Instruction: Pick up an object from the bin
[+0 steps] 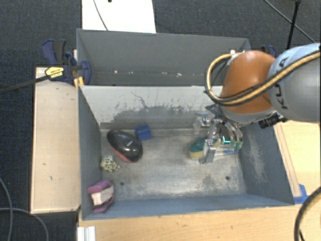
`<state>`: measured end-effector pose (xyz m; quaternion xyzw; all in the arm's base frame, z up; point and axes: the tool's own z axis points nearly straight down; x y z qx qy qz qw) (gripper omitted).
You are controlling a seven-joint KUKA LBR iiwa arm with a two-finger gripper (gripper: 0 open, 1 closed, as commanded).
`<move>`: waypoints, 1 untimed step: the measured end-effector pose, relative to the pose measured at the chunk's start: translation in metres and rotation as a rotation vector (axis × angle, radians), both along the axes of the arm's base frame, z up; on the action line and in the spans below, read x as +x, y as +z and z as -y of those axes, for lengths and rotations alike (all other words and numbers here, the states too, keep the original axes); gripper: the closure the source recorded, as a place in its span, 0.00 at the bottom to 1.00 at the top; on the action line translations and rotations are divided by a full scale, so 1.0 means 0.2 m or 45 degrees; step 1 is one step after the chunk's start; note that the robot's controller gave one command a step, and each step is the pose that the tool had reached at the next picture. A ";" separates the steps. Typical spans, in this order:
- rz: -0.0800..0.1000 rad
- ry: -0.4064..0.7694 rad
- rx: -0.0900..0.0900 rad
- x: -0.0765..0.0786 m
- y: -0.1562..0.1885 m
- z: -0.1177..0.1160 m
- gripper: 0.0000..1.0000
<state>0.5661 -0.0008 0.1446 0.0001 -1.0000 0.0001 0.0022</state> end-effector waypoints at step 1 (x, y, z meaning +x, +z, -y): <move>0.008 0.331 0.002 -0.24 -0.37 0.00 0.00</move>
Offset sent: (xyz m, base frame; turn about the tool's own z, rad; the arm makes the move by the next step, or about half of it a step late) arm -0.0481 -0.0011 -0.0746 -0.2613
